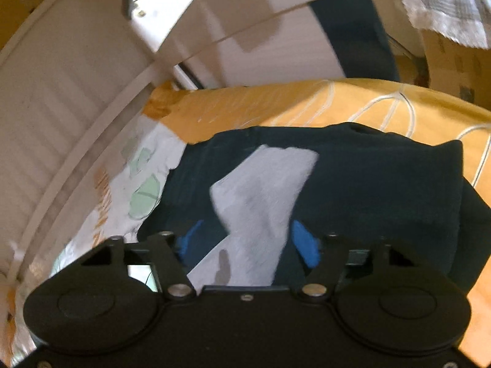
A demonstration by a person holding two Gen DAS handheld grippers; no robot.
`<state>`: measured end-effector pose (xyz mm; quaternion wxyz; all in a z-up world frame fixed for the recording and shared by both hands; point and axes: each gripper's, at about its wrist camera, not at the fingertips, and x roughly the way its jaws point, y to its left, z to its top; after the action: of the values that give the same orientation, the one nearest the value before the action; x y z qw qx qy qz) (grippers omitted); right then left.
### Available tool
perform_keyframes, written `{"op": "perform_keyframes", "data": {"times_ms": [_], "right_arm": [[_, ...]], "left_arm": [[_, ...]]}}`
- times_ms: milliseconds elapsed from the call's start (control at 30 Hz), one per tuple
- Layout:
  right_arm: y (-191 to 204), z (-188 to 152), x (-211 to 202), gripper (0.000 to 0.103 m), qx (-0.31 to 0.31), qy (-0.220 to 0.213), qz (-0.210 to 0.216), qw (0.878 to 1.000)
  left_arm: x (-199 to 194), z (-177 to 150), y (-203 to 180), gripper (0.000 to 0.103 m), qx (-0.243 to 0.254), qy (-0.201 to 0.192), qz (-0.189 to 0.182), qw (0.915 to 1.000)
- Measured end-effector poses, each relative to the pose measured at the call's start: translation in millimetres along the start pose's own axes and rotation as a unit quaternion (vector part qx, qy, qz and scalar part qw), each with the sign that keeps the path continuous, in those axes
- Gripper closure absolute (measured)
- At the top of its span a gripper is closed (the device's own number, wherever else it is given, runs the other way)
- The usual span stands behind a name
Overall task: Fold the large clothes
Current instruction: 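Move the right tool to the sleeve on the dark garment, grasp cuff, then lift the sleeve with the right tool, lay it across the body, release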
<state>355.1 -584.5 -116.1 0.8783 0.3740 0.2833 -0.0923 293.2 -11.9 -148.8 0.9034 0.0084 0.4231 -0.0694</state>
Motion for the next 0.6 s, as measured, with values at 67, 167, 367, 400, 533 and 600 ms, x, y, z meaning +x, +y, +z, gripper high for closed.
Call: {"op": "perform_keyframes", "data": {"times_ms": [67, 167, 367, 400, 533, 600], "right_arm": [[-7, 1, 7, 0.044, 0.015, 0.005, -0.006, 1.0], [-16, 2, 15, 0.048, 0.041, 0.004, -0.005, 0.999], [-13, 3, 18, 0.081, 0.035, -0.008, -0.015, 0.999], [-9, 3, 16, 0.082, 0.025, -0.012, -0.02, 0.999], [20, 4, 0, 0.083, -0.025, -0.035, -0.027, 0.999], [42, 4, -13, 0.083, -0.055, -0.046, -0.017, 0.997]], "left_arm": [[2, 1, -2, 0.019, 0.004, 0.0, 0.001, 1.0], [5, 5, -4, 0.016, 0.007, 0.001, 0.0, 1.0], [6, 4, -6, 0.014, 0.008, -0.003, 0.002, 1.0], [6, 4, -6, 0.014, 0.007, -0.003, 0.001, 1.0], [5, 6, -2, 0.014, -0.001, -0.004, -0.007, 1.0], [4, 7, 1, 0.014, -0.009, -0.003, -0.014, 0.9999]]}}
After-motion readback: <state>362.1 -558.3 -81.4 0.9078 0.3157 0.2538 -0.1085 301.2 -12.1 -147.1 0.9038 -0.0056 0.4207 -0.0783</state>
